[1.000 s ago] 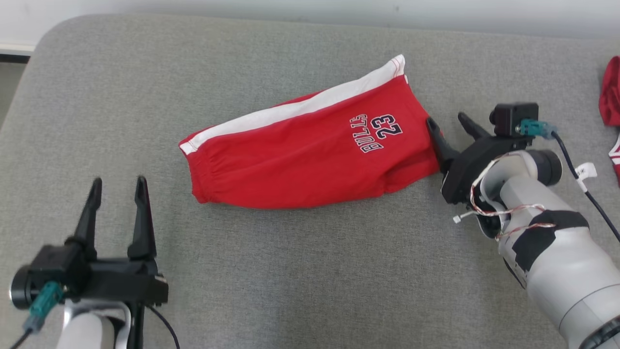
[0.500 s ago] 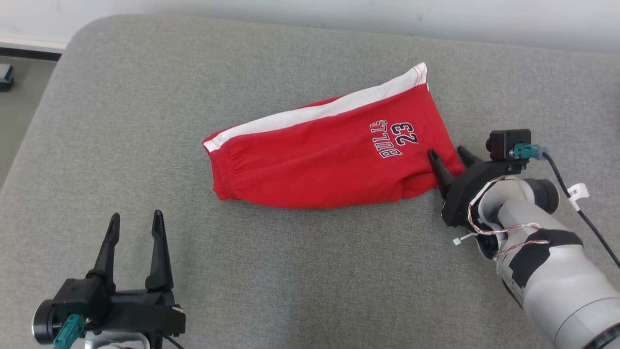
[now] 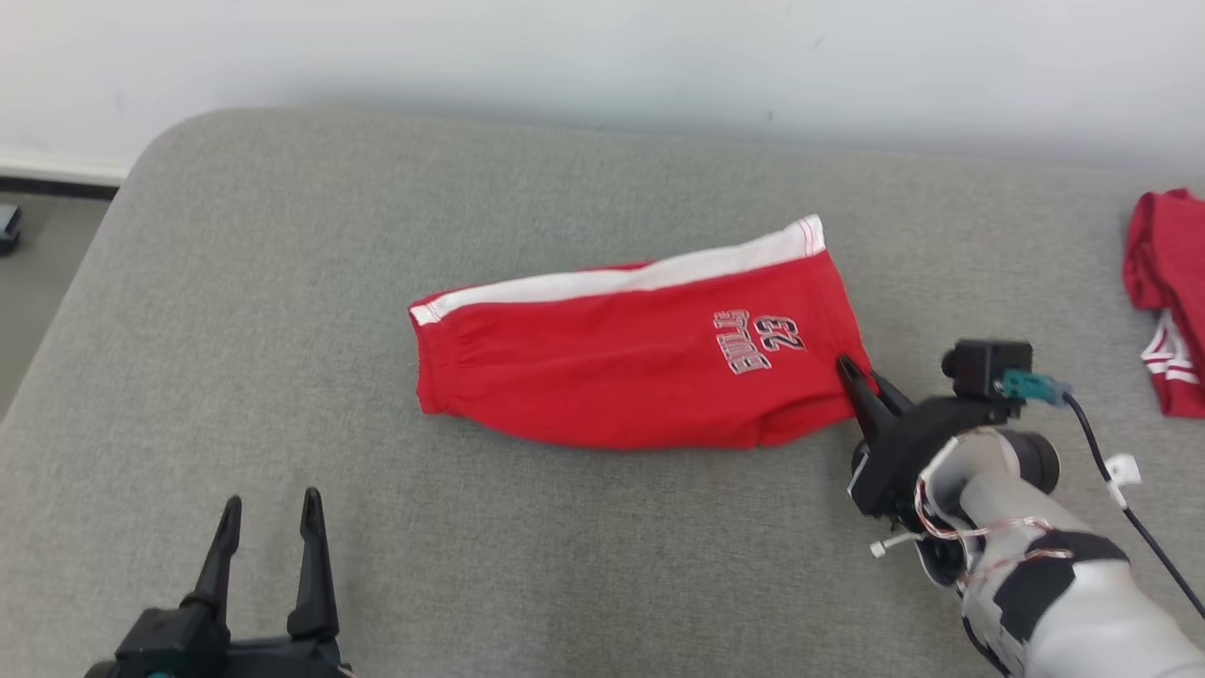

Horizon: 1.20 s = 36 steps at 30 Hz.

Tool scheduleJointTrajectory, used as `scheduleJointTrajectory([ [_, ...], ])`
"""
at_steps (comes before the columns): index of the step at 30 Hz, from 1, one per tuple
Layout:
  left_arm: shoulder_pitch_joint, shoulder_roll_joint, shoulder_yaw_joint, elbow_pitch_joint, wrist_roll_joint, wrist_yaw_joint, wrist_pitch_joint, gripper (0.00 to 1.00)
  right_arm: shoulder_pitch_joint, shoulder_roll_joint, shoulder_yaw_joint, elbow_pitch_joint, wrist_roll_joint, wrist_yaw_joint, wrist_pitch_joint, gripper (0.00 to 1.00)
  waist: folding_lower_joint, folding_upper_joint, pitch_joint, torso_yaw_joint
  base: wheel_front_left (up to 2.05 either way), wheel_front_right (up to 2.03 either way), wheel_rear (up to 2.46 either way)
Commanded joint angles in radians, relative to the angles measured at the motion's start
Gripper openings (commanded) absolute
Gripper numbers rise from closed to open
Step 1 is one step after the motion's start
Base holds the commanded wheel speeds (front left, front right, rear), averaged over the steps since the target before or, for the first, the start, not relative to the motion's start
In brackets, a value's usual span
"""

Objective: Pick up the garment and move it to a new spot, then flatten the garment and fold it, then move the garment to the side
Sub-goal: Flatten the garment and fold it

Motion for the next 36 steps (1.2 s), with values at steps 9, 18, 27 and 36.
scheduleJointTrajectory([
  [9,0.083,-0.001,-0.014,-0.001,-0.011,-0.001,-0.003,1.00,0.222,-0.126,-0.012,-0.160,0.084,-0.003,-0.040,0.00,0.0001,0.0001,-0.087,-0.078,0.00,0.00,0.00],
  [18,0.104,-0.002,-0.010,-0.013,-0.023,-0.001,-0.003,1.00,0.297,-0.190,-0.065,-0.193,0.071,-0.003,-0.048,1.00,0.0001,0.0001,-0.088,-0.112,0.00,0.00,0.00],
  [27,0.079,-0.002,-0.022,-0.007,-0.030,0.000,-0.003,1.00,0.170,-0.146,-0.072,-0.072,-0.010,-0.003,0.015,1.00,0.0001,0.0001,-0.077,-0.103,0.00,0.00,0.00],
  [36,0.059,-0.002,-0.041,-0.005,-0.022,0.000,-0.003,1.00,0.068,-0.081,-0.065,0.115,-0.043,-0.003,0.098,1.00,0.0001,0.0001,-0.046,-0.063,0.00,0.00,0.00],
])
